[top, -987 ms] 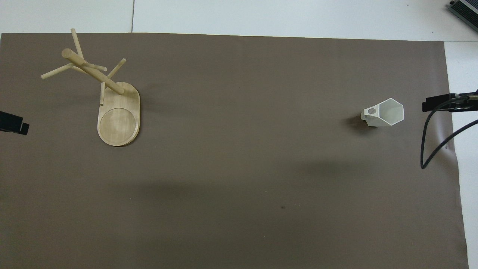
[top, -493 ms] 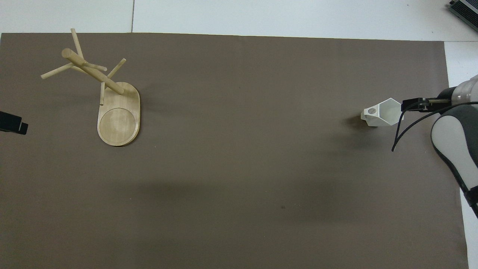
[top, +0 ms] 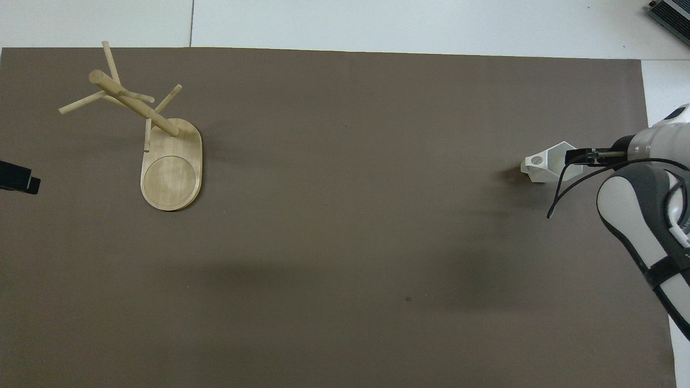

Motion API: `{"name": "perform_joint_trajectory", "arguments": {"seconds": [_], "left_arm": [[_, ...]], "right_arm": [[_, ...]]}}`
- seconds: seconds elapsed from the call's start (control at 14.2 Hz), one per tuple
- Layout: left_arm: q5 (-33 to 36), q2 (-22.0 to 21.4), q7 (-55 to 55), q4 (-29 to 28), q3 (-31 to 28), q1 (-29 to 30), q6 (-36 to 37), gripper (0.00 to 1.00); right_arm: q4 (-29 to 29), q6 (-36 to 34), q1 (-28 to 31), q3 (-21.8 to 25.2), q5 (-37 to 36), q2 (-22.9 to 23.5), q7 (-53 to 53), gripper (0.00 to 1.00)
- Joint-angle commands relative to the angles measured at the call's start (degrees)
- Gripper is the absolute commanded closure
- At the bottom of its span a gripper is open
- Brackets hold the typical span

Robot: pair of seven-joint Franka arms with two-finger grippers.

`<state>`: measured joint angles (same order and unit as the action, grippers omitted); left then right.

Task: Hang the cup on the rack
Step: 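Reach the right gripper to the white cup and grasp its rim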

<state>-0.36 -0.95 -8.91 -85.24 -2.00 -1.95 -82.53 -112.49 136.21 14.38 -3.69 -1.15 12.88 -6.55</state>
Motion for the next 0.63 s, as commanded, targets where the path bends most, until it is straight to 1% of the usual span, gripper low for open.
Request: {"name": "perform_joint_trajectory", "arguments": {"seconds": [0.0,0.21,0.28,0.42,0.49,0.56], "left_arm": [[-0.16,-0.81,-0.58,-0.98,-0.20,-0.16,-0.08,0.00],[-0.16,-0.81,-0.67,-1.24,-0.20,0.19,-0.08,0.00],[-0.16,-0.81,-0.50,-1.24,-0.20,0.19,-0.17,0.00],[-0.16,-0.81,-0.23,-1.24,-0.20,0.28,-0.08,0.00],[-0.16,-0.81,-0.14,-1.24,-0.20,0.28,-0.08,0.00],[-0.16,-0.81,-0.06,-1.33,-0.20,0.28,-0.08,0.00]], "right_arm": [[-1.41,2.48,0.65,-0.35,0.97,0.47,-1.00,0.00],[-1.59,2.57,0.73,-0.35,0.97,0.83,-0.74,0.01],[-1.59,2.40,0.73,-0.35,0.97,0.83,-0.74,0.11],[-1.68,2.40,0.73,-0.35,0.97,0.83,-0.13,0.26],[-1.68,2.48,0.73,-0.35,0.97,0.83,1.09,0.29],[-1.68,2.57,0.73,-0.35,0.97,0.83,1.71,0.43]]}}
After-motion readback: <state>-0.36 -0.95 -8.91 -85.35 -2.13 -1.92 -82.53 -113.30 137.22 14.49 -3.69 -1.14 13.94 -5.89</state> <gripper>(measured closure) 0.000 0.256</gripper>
